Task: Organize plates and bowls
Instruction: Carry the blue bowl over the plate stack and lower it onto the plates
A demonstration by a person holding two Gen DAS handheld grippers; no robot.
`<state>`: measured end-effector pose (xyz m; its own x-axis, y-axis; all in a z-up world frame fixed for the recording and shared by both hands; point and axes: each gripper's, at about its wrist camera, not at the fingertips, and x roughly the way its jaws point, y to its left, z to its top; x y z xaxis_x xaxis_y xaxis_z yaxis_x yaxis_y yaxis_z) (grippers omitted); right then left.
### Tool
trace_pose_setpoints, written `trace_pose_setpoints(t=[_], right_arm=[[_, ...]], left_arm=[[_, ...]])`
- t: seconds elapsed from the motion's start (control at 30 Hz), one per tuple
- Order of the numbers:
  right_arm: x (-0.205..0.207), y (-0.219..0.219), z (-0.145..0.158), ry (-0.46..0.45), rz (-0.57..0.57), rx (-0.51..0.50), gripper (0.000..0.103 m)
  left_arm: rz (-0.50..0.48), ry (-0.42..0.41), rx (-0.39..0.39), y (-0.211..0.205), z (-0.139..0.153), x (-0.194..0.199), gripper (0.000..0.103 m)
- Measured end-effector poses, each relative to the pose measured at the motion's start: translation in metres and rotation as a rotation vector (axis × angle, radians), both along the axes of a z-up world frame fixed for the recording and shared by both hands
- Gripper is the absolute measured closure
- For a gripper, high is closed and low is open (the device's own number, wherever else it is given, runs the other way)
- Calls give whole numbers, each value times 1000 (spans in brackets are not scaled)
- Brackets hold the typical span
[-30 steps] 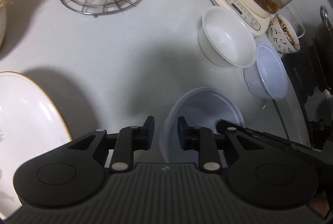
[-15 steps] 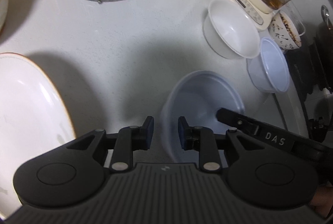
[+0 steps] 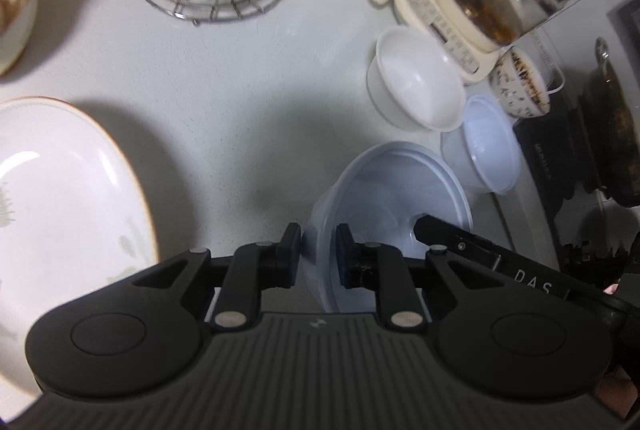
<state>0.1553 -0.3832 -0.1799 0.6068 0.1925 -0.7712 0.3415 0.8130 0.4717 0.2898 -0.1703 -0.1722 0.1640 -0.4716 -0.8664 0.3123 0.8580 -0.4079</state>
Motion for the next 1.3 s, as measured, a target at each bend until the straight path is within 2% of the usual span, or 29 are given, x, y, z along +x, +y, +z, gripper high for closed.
trace_pose_setpoints(t=[0.4,0.63,0.8,0.9,1.07,1.23,1.3], right_arm=[[5,43,43,-97,38,-4,92],[22,73,54,-135,99,3,92],[34,102,52,-126,163,11,92],[43,122,47,-110,212,21,92],[57,154,32,-79,291,25,91],[61,177,14,-35,332,25,91],[62,181,9,-34,343,20,91]], left_arm=[[54,-86,-38,60,57,-6,81],[114,-129,-28,98,69,-6,81],[182,-115,-13,131,67,-7,81],[210,-109,21,149,62,-8,81],[274,-68,63,178,43,-6,81],[308,-18,96,197,22,-6,81],[297,-25,106,198,18,-7,81]])
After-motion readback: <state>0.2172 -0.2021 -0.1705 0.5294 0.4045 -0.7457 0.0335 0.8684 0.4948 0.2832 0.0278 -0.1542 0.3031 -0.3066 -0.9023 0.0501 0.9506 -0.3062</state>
